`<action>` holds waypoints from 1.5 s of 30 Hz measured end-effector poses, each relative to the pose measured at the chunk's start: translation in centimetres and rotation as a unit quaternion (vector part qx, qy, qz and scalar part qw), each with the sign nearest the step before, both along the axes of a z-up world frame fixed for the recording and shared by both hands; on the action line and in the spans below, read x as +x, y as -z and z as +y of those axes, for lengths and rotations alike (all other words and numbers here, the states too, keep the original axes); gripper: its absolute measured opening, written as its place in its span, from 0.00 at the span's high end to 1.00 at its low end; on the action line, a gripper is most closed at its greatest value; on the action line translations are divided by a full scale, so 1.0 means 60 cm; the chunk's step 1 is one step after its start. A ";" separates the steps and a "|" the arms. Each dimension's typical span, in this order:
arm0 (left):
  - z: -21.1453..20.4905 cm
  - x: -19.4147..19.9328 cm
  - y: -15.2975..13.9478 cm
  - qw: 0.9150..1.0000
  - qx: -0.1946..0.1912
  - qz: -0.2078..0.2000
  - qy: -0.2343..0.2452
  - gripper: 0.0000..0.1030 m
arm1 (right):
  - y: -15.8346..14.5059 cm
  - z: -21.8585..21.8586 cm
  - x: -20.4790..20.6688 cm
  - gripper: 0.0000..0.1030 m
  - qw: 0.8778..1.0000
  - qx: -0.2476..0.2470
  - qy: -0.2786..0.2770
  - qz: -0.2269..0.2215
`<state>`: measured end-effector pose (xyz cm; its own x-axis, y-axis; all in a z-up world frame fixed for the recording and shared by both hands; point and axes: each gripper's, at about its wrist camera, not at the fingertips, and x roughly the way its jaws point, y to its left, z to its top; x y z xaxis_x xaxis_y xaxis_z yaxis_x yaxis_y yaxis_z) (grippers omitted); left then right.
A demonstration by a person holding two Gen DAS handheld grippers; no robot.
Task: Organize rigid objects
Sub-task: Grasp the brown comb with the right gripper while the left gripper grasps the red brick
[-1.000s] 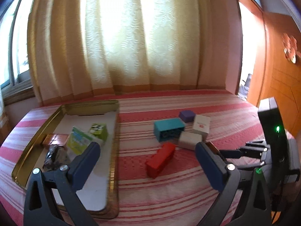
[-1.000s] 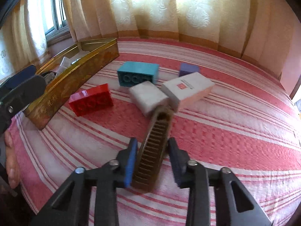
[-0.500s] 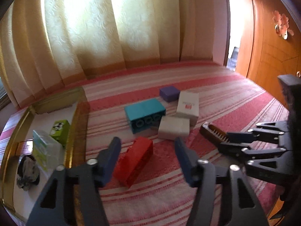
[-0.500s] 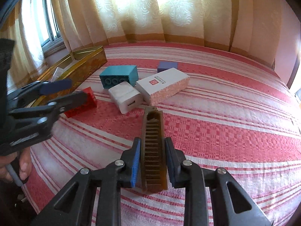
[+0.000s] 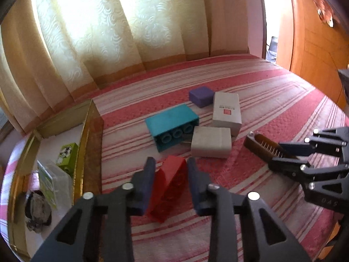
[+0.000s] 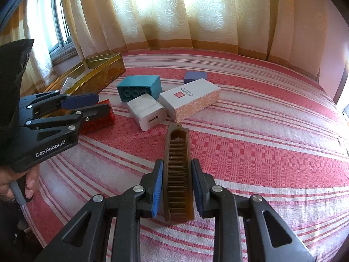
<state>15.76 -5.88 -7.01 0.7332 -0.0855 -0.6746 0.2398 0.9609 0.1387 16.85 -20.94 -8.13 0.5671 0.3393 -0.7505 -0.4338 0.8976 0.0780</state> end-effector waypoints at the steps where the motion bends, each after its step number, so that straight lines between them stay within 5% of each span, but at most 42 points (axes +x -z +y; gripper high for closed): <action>1: -0.001 0.000 0.000 1.000 0.002 -0.001 -0.001 0.77 | 0.000 0.000 0.000 0.73 1.000 -0.001 0.000 -0.001; 8: -0.012 -0.006 -0.004 1.000 -0.007 0.000 0.024 0.76 | 0.000 -0.001 -0.001 0.73 1.000 0.001 0.000 -0.001; 11: -0.017 -0.002 -0.004 0.999 -0.015 0.007 0.032 0.59 | 0.000 -0.001 -0.001 0.73 1.000 0.001 0.000 -0.001; 24: -0.006 0.019 0.015 0.999 -0.009 0.048 0.017 0.46 | 0.000 -0.003 -0.001 0.73 1.000 0.003 0.000 -0.001; 30: -0.009 0.028 0.024 0.997 -0.010 0.068 0.022 0.47 | 0.000 -0.004 -0.001 0.73 1.000 0.006 0.000 0.000; 33: -0.012 0.026 0.024 0.997 -0.008 0.066 0.027 0.67 | -0.001 -0.008 0.000 0.73 1.000 0.014 0.000 0.002; 45: -0.011 -0.009 -0.005 1.000 -0.009 0.003 0.004 0.68 | -0.018 -0.020 -0.019 0.73 0.998 0.054 -0.001 -0.032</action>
<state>15.25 -6.52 -6.72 0.7280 -0.1034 -0.6778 0.2483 0.9612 0.1200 15.73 -22.16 -7.02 0.6114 0.4180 -0.6720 -0.4434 0.8843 0.1466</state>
